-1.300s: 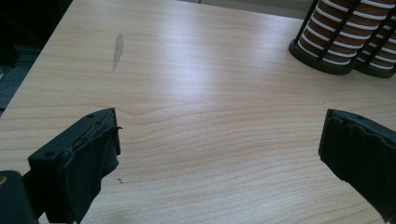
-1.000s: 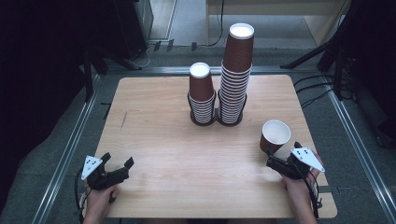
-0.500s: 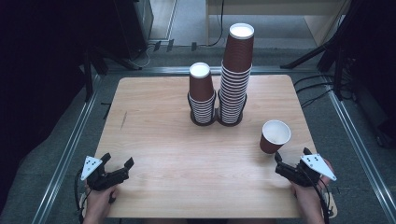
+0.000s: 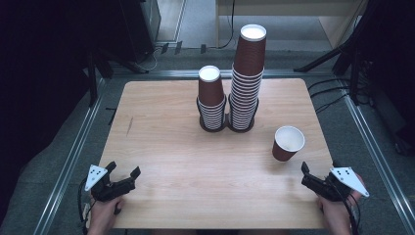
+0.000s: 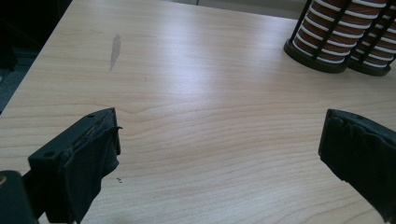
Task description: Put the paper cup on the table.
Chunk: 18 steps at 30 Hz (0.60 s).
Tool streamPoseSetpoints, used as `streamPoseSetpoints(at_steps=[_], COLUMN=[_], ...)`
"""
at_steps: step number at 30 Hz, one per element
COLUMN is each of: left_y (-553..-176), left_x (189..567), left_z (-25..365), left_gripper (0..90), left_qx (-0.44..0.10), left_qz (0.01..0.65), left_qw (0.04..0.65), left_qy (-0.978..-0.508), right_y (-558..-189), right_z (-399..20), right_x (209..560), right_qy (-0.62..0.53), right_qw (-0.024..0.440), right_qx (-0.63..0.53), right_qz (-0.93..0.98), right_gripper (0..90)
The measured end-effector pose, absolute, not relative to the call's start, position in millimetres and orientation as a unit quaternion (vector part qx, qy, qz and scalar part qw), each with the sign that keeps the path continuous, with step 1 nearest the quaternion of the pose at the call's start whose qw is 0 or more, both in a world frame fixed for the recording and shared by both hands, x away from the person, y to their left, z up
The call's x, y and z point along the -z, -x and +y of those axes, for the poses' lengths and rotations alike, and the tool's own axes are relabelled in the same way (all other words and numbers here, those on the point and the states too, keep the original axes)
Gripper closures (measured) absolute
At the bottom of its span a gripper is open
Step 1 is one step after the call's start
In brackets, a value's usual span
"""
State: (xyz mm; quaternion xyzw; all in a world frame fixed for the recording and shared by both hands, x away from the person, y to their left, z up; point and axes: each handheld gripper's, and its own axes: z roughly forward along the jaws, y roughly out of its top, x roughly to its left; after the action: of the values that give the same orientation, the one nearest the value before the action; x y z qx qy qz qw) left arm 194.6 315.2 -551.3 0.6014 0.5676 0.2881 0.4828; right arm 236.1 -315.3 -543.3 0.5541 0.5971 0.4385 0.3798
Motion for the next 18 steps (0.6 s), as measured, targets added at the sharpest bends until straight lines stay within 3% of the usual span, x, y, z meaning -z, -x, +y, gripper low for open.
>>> streamPoseSetpoints(at_steps=[18], left_y=[-182], left_x=[552], left_z=[307], left_gripper=[0.0], left_qx=[-0.296], left_qz=[0.548], left_qw=[0.479], left_qy=[-0.619], right_y=[-222], right_z=[-326], right_x=[544], right_qy=[-0.558], right_qw=[0.39], right_qx=[-0.432], right_qz=[0.592], right_gripper=[0.0])
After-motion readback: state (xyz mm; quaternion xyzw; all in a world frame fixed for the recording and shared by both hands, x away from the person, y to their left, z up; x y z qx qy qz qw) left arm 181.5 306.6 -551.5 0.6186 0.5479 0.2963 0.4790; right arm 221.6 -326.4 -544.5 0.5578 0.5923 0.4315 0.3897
